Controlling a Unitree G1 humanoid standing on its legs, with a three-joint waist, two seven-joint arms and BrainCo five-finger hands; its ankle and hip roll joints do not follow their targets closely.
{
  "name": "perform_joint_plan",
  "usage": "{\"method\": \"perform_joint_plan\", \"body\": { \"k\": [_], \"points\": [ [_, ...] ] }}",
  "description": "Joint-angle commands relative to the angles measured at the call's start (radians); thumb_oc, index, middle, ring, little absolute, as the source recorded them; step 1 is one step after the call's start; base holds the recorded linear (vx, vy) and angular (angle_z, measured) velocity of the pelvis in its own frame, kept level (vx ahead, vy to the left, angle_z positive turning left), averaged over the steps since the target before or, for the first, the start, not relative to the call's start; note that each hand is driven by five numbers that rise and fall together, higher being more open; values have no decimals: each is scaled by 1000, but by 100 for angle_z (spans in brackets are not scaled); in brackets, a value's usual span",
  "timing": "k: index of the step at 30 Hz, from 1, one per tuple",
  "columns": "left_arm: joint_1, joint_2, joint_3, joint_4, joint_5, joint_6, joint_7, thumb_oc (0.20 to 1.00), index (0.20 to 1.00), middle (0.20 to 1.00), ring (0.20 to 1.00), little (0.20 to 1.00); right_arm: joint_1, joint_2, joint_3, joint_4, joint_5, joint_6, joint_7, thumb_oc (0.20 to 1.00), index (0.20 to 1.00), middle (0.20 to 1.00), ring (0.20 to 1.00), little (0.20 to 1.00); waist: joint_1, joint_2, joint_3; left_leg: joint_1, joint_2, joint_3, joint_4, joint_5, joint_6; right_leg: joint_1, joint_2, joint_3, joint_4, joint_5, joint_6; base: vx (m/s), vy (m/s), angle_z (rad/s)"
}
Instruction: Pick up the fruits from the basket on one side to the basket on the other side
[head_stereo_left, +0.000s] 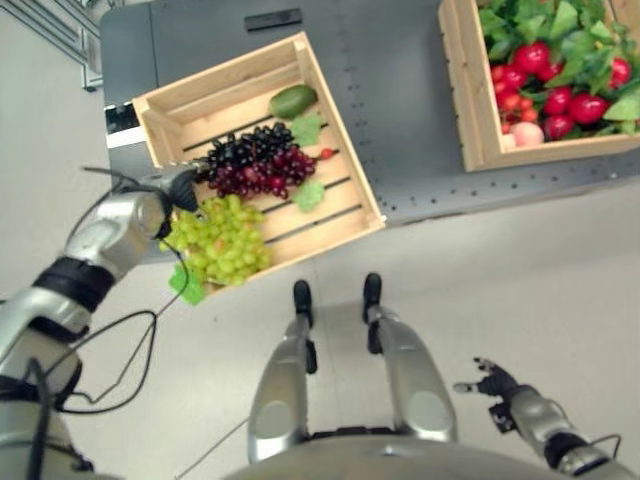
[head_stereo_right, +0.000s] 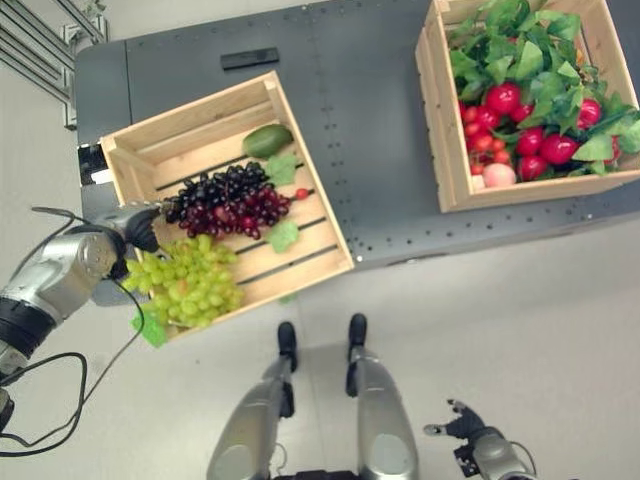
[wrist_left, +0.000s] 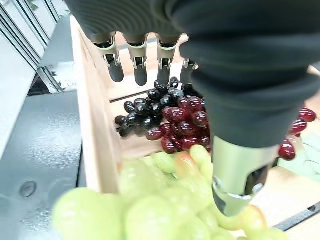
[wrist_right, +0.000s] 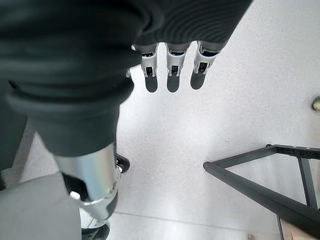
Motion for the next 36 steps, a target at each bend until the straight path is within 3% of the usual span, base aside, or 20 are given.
{"method": "perform_joint_plan", "body": {
  "k": [1, 14, 36],
  "points": [
    [-21, 55, 38, -25, 46, 11, -2, 1000, 1000, 1000, 1000, 1000, 38, -40, 34, -18, -4, 18, 10, 1000, 1000, 1000, 1000, 1000, -20, -1, -27, -37, -74, 14, 119, -90, 56, 13, 4, 16, 10, 0, 75, 0, 0, 0],
    [65, 34, 74, -25, 80, 16, -15, 1000, 1000, 1000, 1000, 1000, 32, -47, 31, -41, -2, 16, 10, 1000, 1000, 1000, 1000, 1000, -17, 2, -18, -43, -74, 13, 132, -97, 57, 6, 4, 19, 21, -3, 74, 0, 0, 0],
    [117, -134, 97, 89, 90, 42, 59, 1000, 1000, 1000, 1000, 1000, 53, -90, 28, -192, -19, 7, 6, 1000, 1000, 1000, 1000, 1000, -47, -20, 56, -131, -67, 26, 168, -93, 59, -82, 8, 26, 53, -2, 68, -1, -3, -1]
  ]
}}
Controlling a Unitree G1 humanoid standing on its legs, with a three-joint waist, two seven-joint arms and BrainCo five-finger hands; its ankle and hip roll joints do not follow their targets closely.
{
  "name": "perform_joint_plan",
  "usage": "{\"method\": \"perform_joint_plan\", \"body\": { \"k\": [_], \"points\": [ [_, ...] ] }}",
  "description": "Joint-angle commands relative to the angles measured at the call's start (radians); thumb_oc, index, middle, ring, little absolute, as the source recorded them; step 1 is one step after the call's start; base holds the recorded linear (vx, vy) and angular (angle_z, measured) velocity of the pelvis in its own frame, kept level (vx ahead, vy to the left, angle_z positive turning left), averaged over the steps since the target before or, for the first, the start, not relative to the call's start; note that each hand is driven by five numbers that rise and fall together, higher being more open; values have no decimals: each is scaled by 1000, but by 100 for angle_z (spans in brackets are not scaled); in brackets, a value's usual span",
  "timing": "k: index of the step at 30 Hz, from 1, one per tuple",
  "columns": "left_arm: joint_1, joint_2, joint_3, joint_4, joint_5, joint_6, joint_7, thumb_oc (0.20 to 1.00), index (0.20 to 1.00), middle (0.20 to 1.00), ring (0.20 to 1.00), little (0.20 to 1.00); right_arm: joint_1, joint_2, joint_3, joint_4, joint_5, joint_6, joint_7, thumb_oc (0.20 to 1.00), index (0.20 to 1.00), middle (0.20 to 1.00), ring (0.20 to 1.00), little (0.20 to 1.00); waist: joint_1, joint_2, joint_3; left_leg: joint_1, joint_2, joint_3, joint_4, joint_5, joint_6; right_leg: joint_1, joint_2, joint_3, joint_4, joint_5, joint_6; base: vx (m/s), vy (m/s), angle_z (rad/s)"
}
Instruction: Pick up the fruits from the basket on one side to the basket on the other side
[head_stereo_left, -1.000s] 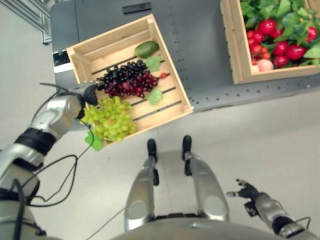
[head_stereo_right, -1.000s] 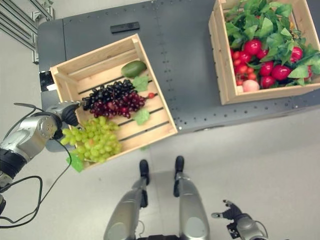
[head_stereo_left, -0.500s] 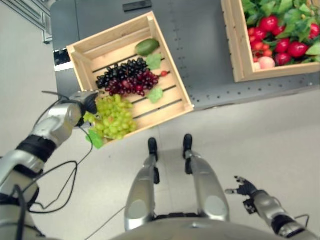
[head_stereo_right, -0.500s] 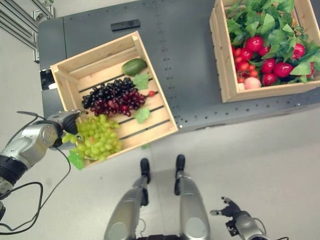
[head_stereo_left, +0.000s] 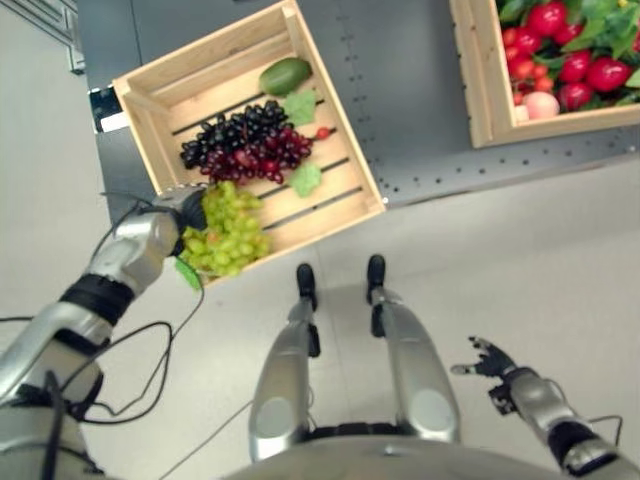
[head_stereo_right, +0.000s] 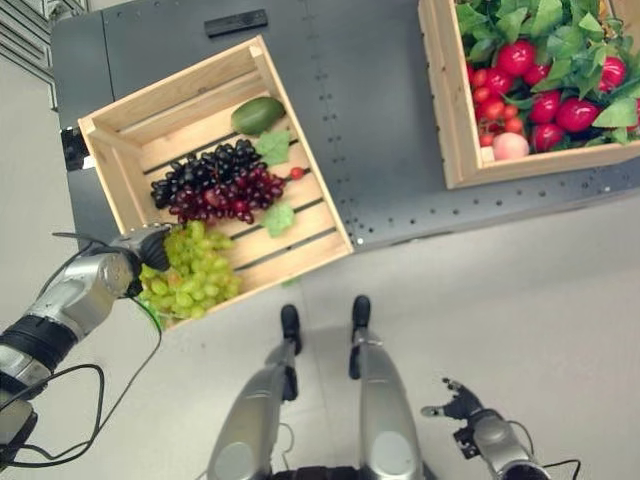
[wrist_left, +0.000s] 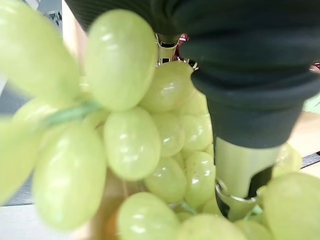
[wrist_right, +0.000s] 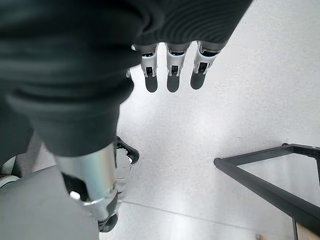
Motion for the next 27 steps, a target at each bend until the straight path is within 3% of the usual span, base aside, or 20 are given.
{"method": "perform_joint_plan", "body": {
  "k": [1, 11, 12, 13, 27],
  "points": [
    [29, -17, 39, 50, 39, 1, 27, 1000, 1000, 1000, 1000, 1000, 64, -43, 22, -55, -4, -2, 1, 1000, 1000, 1000, 1000, 1000, -35, -30, 10, -72, -59, 16, 136, -91, 55, -12, 16, 4, 17, -3, 68, 0, 0, 0],
    [-7, -53, 5, 93, 31, 0, 53, 1000, 1000, 1000, 1000, 1000, 83, -60, 22, -103, 3, -16, -10, 1000, 1000, 1000, 1000, 1000, -50, -43, 11, -130, -50, 17, 147, -90, 54, -73, 20, 3, 34, -3, 68, 2, -4, -1],
    [-10, -55, 5, 94, 29, 1, 57, 511, 511, 511, 511, 511, 84, -62, 22, -107, 4, -18, -10, 1000, 1000, 1000, 1000, 1000, -50, -44, 11, -137, -49, 16, 149, -90, 54, -78, 21, 3, 37, -4, 67, 0, 0, 0],
    [-13, -58, 3, 98, 29, 1, 61, 200, 200, 200, 200, 200, 86, -62, 23, -113, 4, -19, -11, 1000, 1000, 1000, 1000, 1000, -50, -46, 11, -139, -49, 15, 152, -91, 54, -81, 22, 3, 38, -4, 67, 0, 0, 0],
    [-12, -69, 5, 95, 27, 3, 64, 200, 200, 200, 200, 200, 82, -63, 26, -136, 22, -28, -18, 1000, 1000, 1000, 1000, 1000, -49, -46, 11, -148, -50, 10, 164, -100, 53, -90, 20, 2, 45, -4, 69, 0, 0, 0]
  ]
}}
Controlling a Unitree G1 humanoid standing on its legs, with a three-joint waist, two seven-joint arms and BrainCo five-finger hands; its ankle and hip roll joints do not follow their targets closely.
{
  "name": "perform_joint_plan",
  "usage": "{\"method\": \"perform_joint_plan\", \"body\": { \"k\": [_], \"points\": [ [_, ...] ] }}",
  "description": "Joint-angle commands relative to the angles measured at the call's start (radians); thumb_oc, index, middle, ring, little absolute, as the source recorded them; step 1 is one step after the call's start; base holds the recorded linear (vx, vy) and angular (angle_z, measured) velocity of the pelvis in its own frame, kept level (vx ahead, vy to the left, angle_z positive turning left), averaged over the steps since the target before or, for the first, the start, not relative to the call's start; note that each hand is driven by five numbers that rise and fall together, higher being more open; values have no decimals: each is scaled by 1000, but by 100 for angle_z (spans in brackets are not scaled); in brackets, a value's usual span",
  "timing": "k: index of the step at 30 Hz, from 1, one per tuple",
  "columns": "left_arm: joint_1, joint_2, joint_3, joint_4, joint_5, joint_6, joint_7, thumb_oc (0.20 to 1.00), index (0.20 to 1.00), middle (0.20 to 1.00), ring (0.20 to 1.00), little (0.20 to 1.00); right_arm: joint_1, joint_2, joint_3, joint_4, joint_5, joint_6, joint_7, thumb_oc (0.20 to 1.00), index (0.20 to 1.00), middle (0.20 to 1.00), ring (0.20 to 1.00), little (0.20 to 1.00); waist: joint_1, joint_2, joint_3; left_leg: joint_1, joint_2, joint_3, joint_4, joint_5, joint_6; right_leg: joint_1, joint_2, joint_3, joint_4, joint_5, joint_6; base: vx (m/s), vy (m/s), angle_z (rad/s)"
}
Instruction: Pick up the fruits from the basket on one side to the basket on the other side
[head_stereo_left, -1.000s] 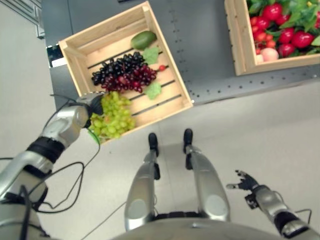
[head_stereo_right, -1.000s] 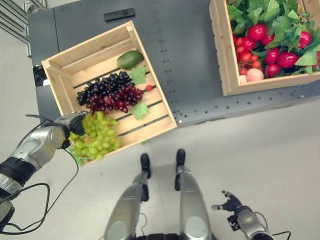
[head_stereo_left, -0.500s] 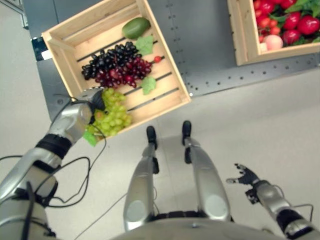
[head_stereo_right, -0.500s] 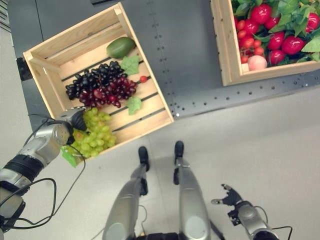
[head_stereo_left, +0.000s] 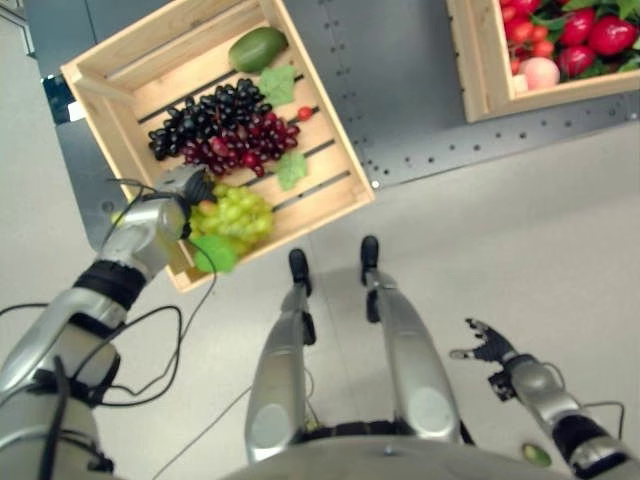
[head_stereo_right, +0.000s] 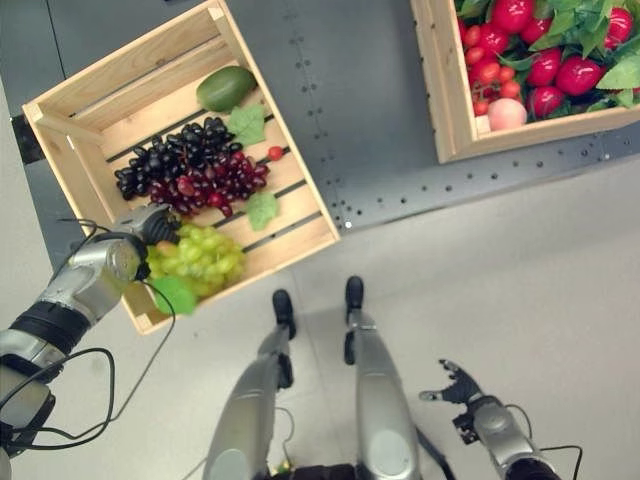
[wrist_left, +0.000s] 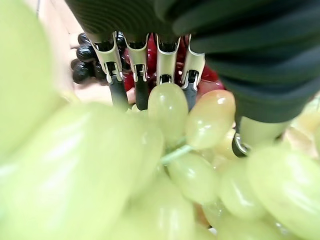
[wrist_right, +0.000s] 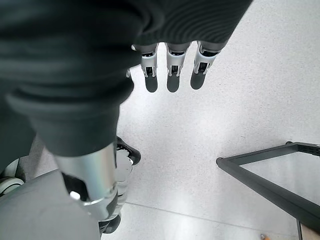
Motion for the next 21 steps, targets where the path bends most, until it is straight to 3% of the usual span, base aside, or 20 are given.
{"method": "perform_joint_plan", "body": {
  "k": [1, 21],
  "points": [
    [62, -16, 8, 26, 2, -1, -23, 200, 200, 200, 200, 200, 75, -34, 27, -34, 20, -11, -12, 1000, 1000, 1000, 1000, 1000, -5, -39, 7, -48, -50, 9, 133, -94, 50, 8, 22, -5, 28, -8, 71, 0, 0, 0],
    [110, 14, 58, -48, -40, -18, -20, 200, 200, 200, 200, 200, 67, -35, 36, -9, -4, 4, 7, 1000, 1000, 1000, 1000, 1000, 12, -34, 0, -4, -56, 4, 126, -93, 47, 57, 16, -5, 15, 0, 71, 0, 0, 0]
  ]
}}
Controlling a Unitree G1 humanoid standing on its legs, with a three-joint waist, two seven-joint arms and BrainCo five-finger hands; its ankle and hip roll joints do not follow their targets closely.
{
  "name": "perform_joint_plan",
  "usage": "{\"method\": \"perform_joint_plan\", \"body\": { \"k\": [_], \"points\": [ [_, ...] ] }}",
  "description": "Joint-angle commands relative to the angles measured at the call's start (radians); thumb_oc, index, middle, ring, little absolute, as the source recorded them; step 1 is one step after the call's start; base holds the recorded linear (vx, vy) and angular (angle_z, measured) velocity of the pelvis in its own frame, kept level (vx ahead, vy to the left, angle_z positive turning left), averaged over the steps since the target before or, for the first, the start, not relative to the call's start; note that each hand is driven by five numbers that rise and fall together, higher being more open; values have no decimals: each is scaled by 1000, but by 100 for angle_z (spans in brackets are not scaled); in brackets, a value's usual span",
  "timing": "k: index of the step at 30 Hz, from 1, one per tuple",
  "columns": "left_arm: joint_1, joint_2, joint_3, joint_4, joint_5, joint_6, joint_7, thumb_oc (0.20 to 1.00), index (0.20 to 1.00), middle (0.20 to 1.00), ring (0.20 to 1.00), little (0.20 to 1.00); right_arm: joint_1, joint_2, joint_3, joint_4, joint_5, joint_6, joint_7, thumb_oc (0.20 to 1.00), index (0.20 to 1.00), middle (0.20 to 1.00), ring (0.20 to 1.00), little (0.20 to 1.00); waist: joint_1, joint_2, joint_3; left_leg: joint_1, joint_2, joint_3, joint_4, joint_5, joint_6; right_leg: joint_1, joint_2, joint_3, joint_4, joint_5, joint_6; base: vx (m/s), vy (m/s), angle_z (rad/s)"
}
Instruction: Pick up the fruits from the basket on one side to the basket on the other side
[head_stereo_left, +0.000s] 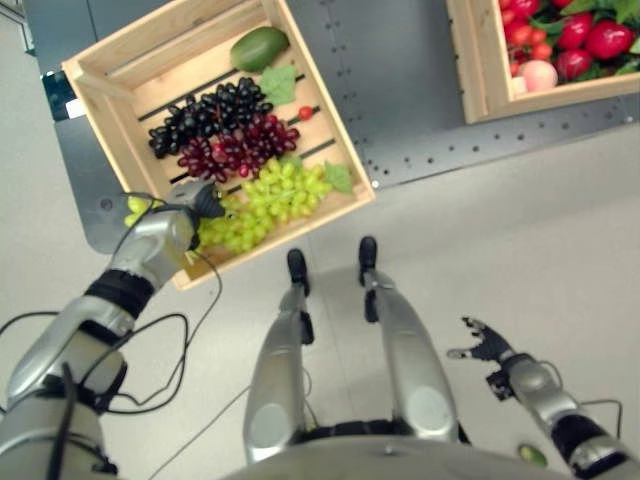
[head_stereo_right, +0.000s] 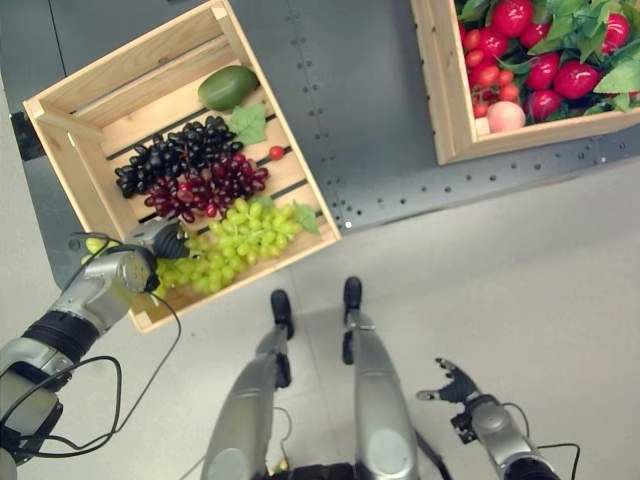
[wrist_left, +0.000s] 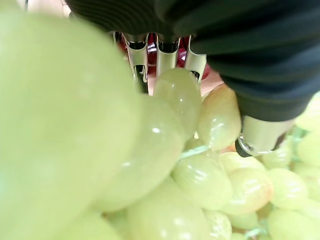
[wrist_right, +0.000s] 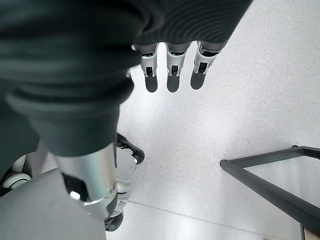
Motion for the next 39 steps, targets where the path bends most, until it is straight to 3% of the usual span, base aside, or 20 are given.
{"method": "perform_joint_plan", "body": {
  "k": [1, 2, 10, 14, 26, 33, 39],
  "points": [
    [55, 32, 58, -30, -35, -10, -11, 253, 253, 253, 253, 253, 66, -34, 16, -10, -5, 13, 6, 1000, 1000, 1000, 1000, 1000, 9, -19, -10, -40, -53, 5, 110, -91, 45, 15, 18, -4, 10, -5, 74, 0, 0, 0],
    [55, 33, 60, -37, -41, -13, -8, 1000, 1000, 1000, 1000, 1000, 68, -33, 15, -7, -4, 13, 6, 1000, 1000, 1000, 1000, 1000, 9, -18, -13, -38, -53, 4, 109, -90, 44, 17, 17, -5, 9, -4, 74, 0, 0, 0],
    [50, 12, 71, -86, -91, -46, 37, 1000, 1000, 1000, 1000, 1000, 71, -35, 15, 1, -6, 6, 6, 1000, 1000, 1000, 1000, 1000, 15, -11, -22, -27, -55, -1, 92, -79, 41, 31, 15, -9, -7, -1, 75, 0, 0, 0],
    [51, -38, 92, -105, -148, -73, 88, 1000, 1000, 1000, 1000, 1000, 72, -31, 10, 6, 1, -7, -5, 1000, 1000, 1000, 1000, 1000, 16, -12, -24, -22, -55, -2, 85, -74, 40, 39, 15, -10, -14, 0, 74, 0, 0, 0],
    [0, -105, 47, -135, -159, -84, 87, 1000, 1000, 1000, 1000, 1000, 77, -31, 10, 10, 14, -16, -21, 1000, 1000, 1000, 1000, 1000, 10, -18, -22, -18, -54, -4, 71, -66, 40, 44, 19, -8, -31, 7, 76, -1, -2, 1],
    [-35, -79, 9, -115, -105, -66, 62, 1000, 1000, 1000, 1000, 1000, 72, -30, 9, 4, 18, -16, -27, 1000, 1000, 1000, 1000, 1000, 7, -19, -14, -23, -53, -2, 82, -74, 43, 34, 18, -3, -19, 7, 78, 0, 0, 0],
    [-45, -7, 2, -113, -66, -52, 35, 1000, 1000, 1000, 1000, 1000, 76, -38, 6, -1, 14, -11, -20, 1000, 1000, 1000, 1000, 1000, 10, -8, -10, -25, -55, 1, 91, -81, 47, 28, 16, 0, -7, 4, 78, 0, 0, 0]
  ]
}}
